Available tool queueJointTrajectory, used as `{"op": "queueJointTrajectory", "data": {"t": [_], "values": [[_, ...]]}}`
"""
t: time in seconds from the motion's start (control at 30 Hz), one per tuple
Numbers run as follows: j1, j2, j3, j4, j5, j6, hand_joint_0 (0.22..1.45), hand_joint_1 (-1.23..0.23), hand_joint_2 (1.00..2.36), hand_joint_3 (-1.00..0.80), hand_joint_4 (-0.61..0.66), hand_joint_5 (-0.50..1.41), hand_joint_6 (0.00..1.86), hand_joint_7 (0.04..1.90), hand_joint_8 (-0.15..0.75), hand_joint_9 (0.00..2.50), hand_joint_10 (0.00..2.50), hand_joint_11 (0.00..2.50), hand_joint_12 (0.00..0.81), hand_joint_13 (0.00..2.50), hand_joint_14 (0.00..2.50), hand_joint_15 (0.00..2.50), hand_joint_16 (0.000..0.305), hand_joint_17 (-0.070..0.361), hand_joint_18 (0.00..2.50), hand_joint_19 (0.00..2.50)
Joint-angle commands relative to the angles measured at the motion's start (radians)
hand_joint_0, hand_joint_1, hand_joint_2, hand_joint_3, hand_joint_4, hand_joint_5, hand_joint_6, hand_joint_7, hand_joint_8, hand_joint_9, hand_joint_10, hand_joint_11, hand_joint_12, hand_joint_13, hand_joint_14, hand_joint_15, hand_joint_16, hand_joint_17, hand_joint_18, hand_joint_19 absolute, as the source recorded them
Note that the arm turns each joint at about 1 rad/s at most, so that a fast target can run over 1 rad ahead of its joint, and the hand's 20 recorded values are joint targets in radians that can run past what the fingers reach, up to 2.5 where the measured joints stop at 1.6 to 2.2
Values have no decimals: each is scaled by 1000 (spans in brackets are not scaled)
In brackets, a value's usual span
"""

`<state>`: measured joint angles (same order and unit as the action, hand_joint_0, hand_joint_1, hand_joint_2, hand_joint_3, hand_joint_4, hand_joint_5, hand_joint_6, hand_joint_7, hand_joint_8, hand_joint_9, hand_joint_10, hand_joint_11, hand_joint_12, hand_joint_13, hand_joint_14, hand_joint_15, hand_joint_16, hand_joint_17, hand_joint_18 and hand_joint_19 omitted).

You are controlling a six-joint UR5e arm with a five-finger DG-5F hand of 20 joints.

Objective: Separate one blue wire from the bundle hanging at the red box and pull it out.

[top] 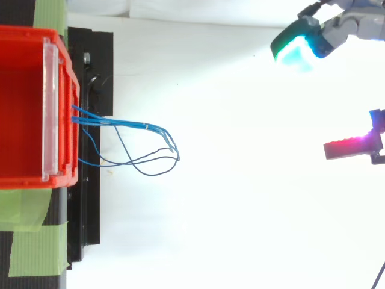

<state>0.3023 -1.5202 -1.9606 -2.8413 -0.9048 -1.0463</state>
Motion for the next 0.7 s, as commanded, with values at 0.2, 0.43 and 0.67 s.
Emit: {"op": "queueJointTrajectory", "data": {"t": [0.2, 0.43, 0.67], "values": [[12, -29, -95, 329, 1, -1, 548, -722, 1000, -500, 201, -198, 502, 858, 227, 202, 0, 0, 345, 75, 3, 61, 62, 139, 0, 33], [11, -87, -95, 407, 3, 43, 545, -715, 1000, -500, 202, -198, 503, 858, 229, 210, 0, 0, 347, 82, 2, 63, 62, 139, 0, 47], [1, -204, -95, 548, 1, 124, 545, -712, 1000, -500, 203, -198, 502, 858, 230, 216, 0, 0, 347, 87, 4, 63, 62, 139, 0, 57]]}}
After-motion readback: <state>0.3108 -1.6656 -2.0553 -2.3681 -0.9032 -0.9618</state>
